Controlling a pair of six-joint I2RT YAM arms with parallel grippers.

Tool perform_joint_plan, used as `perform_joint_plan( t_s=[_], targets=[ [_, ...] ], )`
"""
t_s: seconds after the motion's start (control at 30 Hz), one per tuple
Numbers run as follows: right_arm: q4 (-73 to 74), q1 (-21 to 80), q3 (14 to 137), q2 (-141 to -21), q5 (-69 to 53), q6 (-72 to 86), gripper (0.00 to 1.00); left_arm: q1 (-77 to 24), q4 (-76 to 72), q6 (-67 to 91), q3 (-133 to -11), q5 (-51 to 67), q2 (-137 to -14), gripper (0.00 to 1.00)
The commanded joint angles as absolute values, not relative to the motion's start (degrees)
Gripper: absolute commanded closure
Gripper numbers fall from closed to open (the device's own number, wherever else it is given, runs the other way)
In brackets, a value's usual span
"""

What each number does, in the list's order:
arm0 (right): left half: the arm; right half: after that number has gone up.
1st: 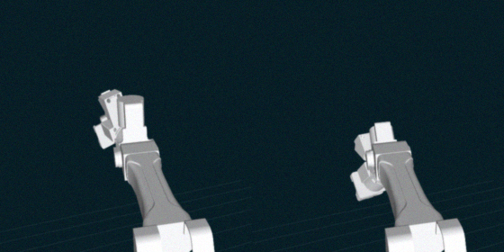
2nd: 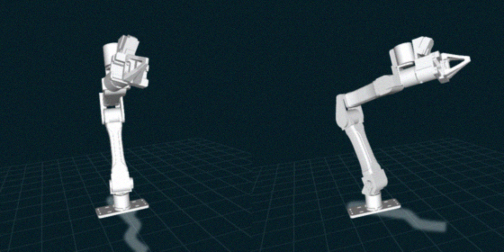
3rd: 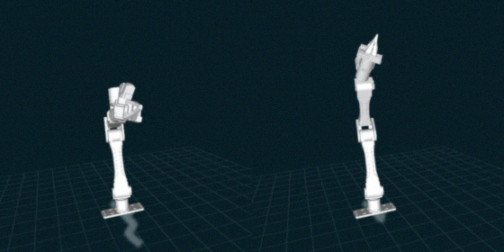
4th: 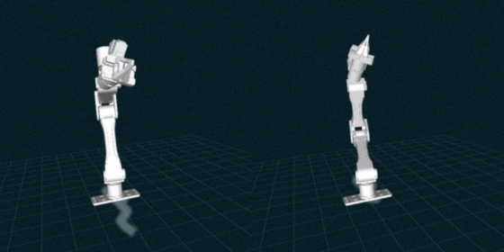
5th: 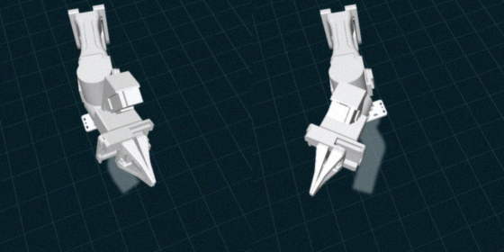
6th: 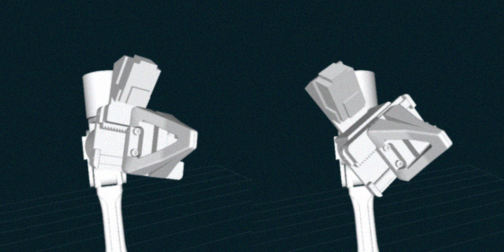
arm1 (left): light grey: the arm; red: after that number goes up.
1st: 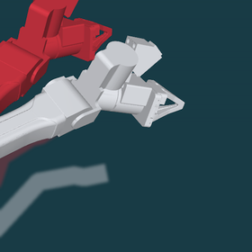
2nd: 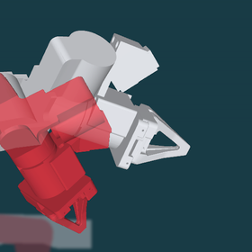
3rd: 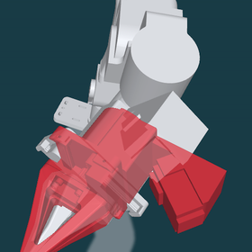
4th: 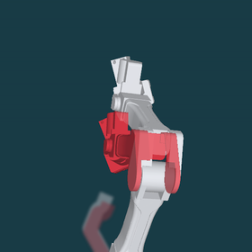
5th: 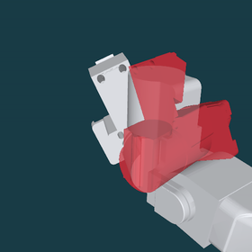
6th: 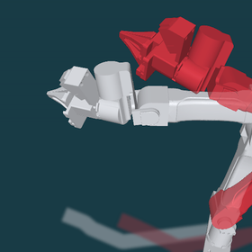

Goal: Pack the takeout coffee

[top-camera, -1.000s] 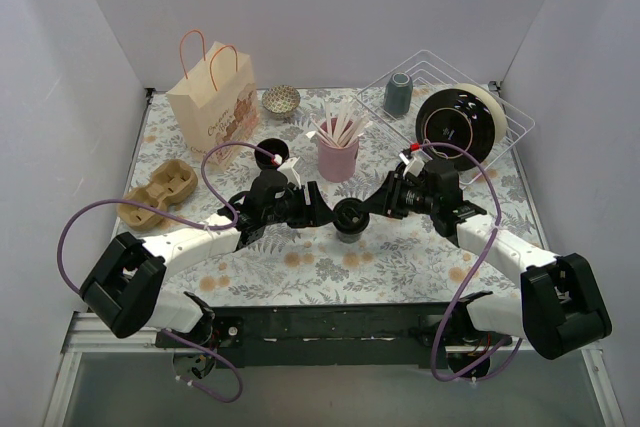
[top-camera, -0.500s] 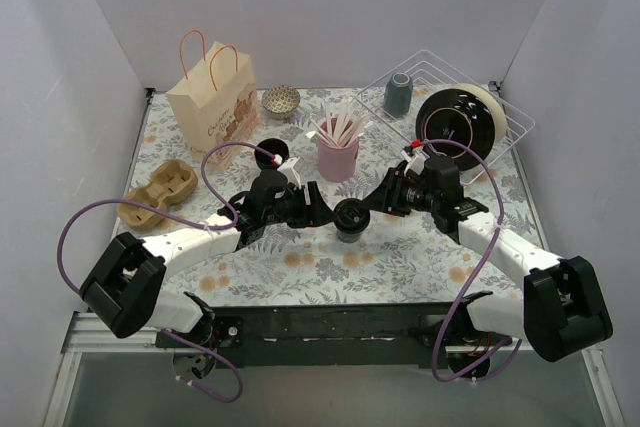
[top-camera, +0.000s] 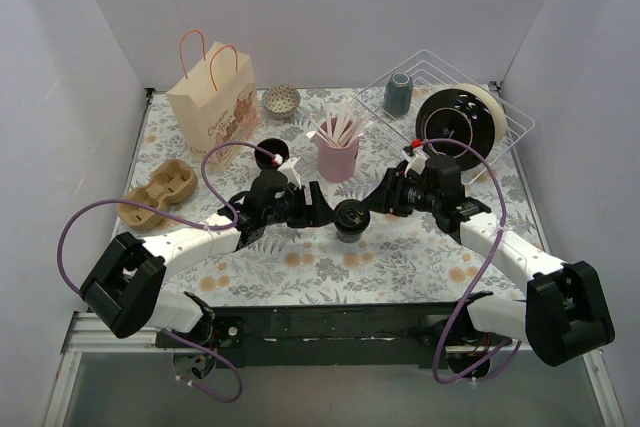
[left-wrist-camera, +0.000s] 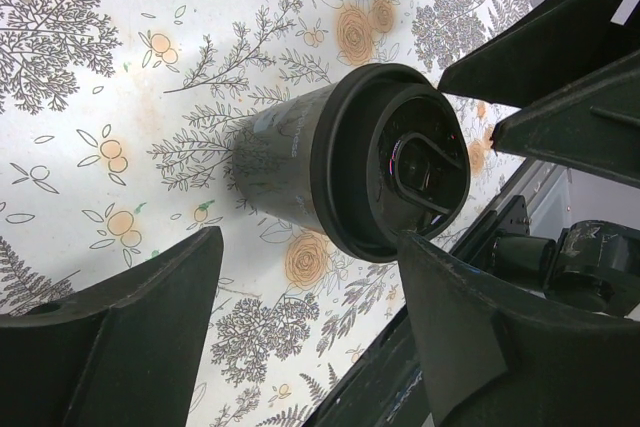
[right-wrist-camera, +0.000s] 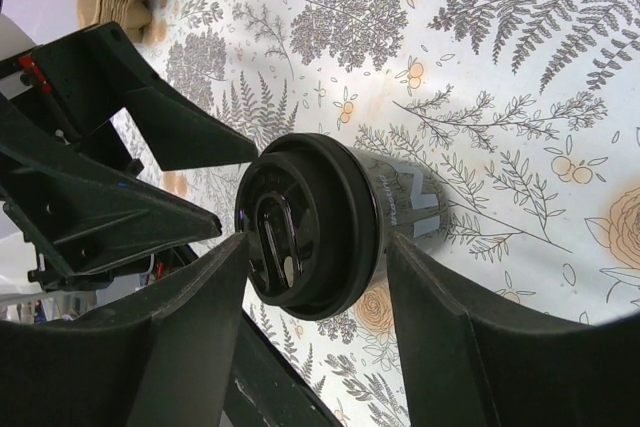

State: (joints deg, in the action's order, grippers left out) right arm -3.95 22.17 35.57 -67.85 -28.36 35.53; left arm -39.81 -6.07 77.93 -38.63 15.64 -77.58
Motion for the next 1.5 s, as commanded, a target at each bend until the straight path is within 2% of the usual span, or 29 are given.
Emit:
perform_joint_plan(
  t_s=[0.0, 0.43, 0.83, 1.07, 1.3, 1.47],
  targets=[
    [-4.66, 22.06, 37.53, -68.03, -30.59, 32.96, 0.35, -39.64, -7.29, 75.76, -41.22, 16.08, -76.99, 0.29],
    [-4.39, 22.06, 37.44, -69.96, -30.59, 31.03, 0.36, -39.64, -11.51, 74.71, -44.47, 21.79, -84.46, 0.32],
    [-7.56, 22.15, 33.75, -71.81, -30.85, 30.85, 0.55, -39.55, -11.87, 73.39, -43.95, 20.39, -88.5, 0.34],
    [-7.73, 22.15, 33.05, -71.46, -30.06, 30.5, 0.64, -39.64, -7.92, 71.81, -45.7, 16.71, -86.31, 0.33],
    [-7.56, 22.06, 33.92, -71.19, -30.59, 30.94, 0.64, -39.64, -0.8, 69.44, -49.92, 8.98, -81.83, 0.28],
    [-7.47, 22.15, 34.01, -71.02, -30.67, 31.2, 0.65, -39.64, 2.37, 66.89, -52.38, 8.25, -78.4, 0.32]
  ],
)
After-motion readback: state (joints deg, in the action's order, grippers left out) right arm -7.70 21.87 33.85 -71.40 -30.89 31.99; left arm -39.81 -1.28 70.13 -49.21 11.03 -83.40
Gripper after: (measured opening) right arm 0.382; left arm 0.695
